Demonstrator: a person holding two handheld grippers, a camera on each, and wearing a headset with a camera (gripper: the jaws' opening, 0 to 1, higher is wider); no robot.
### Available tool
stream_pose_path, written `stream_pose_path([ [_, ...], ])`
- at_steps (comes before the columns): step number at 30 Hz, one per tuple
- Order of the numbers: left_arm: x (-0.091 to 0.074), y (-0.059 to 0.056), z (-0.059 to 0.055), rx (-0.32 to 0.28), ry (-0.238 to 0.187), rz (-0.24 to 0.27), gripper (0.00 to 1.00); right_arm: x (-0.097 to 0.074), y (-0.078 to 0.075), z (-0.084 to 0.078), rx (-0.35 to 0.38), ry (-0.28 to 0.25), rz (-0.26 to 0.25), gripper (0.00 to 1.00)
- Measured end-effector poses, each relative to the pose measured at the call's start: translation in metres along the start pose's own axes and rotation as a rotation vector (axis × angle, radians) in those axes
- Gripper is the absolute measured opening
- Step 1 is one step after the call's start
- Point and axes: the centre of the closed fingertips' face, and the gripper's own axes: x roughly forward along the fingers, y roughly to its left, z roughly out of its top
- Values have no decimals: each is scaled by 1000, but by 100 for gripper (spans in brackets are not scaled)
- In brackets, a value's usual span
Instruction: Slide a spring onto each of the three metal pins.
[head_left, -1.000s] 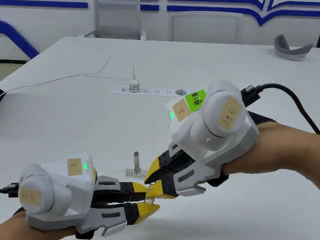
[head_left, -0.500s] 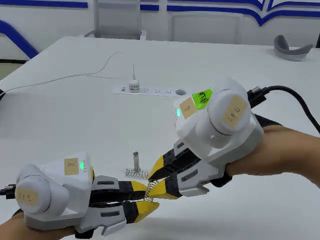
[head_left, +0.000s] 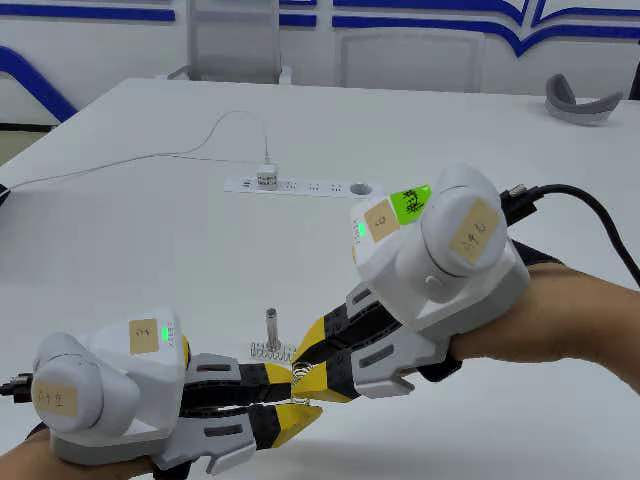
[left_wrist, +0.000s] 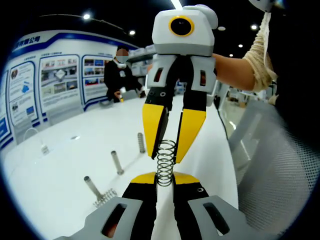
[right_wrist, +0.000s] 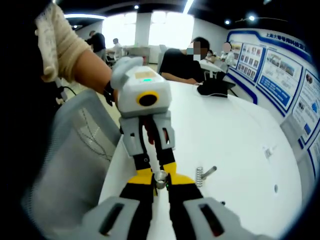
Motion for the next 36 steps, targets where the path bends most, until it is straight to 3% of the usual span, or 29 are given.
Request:
stream_pose_path([
  [11, -3, 5, 0, -13, -6, 25, 13, -2, -4, -2, 12, 13, -16, 12],
  [19, -8, 10, -4, -48, -5, 45, 24, -6, -10, -2, 18, 12, -35, 12],
  [30, -23, 25, -11, -82, -5, 107, 32, -18, -26, -5, 38, 11, -78, 12],
  [36, -27, 28, -14, -97, -8, 128, 35, -25, -37, -6, 53, 8, -108, 12],
])
